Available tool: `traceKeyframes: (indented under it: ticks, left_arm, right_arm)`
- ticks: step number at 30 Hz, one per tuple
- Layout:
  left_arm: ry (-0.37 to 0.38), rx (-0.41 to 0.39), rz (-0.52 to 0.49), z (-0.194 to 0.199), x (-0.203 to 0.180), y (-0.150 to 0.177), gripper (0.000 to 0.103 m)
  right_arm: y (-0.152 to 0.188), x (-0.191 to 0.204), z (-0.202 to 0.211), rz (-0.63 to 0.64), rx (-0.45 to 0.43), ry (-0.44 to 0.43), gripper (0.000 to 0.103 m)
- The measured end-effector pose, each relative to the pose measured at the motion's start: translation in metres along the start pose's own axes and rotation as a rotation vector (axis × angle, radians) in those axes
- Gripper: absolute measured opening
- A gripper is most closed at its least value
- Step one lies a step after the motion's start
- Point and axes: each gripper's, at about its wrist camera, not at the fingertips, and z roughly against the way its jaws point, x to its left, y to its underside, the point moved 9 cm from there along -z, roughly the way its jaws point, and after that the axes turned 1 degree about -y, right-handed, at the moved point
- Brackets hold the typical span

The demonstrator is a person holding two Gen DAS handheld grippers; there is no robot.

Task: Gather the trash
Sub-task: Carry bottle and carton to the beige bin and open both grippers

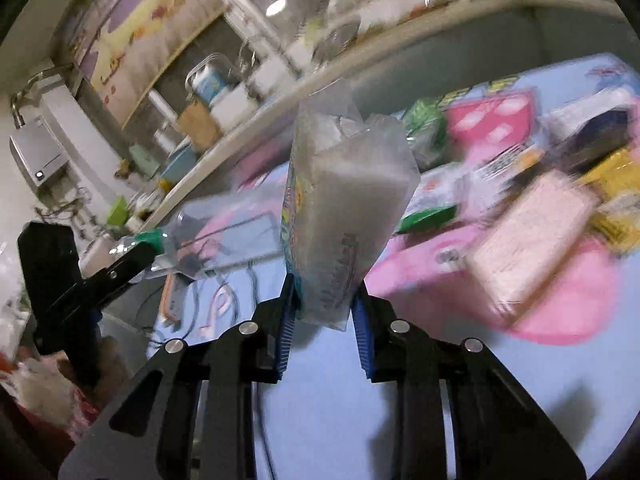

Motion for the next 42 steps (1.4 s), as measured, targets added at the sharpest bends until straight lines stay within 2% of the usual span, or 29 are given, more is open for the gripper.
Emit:
traceKeyframes:
  ticks: [2, 7, 12, 14, 17, 22, 25, 31, 36, 42]
  left_arm:
    - [0.040, 0.016, -0.033, -0.010, -0.022, -0.002, 0.041]
    - [0.154, 0.068, -0.117, -0.040, -0.093, 0.001, 0.041]
    - [0.260, 0.122, -0.240, -0.068, -0.175, 0.006, 0.041]
    - [0.275, 0.125, -0.285, -0.078, -0.199, 0.008, 0.041]
    - [0.273, 0.118, -0.316, -0.092, -0.220, 0.009, 0.041]
    - [0.273, 0.158, -0.287, -0.111, -0.228, 0.002, 0.040]
    - [0.278, 0.147, -0.304, -0.112, -0.239, -0.006, 0.040]
    - [0.293, 0.138, -0.350, -0.133, -0.275, -0.022, 0.040]
    - [0.313, 0.173, -0.342, -0.173, -0.316, -0.029, 0.040]
    - [0.350, 0.225, -0.328, -0.234, -0.382, -0.034, 0.040]
  right_arm:
    - [-0.003, -0.019, 0.031, -0.020, -0.057, 0.045, 0.026]
    - [0.011, -0.093, 0.110, -0.191, -0.178, 0.173, 0.026]
    - [0.042, -0.158, 0.165, -0.374, -0.248, 0.220, 0.026]
    - [0.053, -0.177, 0.179, -0.412, -0.264, 0.229, 0.026]
    - [0.060, -0.194, 0.188, -0.461, -0.271, 0.225, 0.026]
    - [0.056, -0.198, 0.177, -0.453, -0.264, 0.193, 0.026]
    - [0.050, -0.198, 0.173, -0.439, -0.274, 0.185, 0.026]
    - [0.036, -0.209, 0.177, -0.404, -0.288, 0.223, 0.026]
    - [0.024, -0.238, 0.207, -0.401, -0.329, 0.279, 0.026]
    - [0.014, -0.309, 0.265, -0.506, -0.429, 0.371, 0.026]
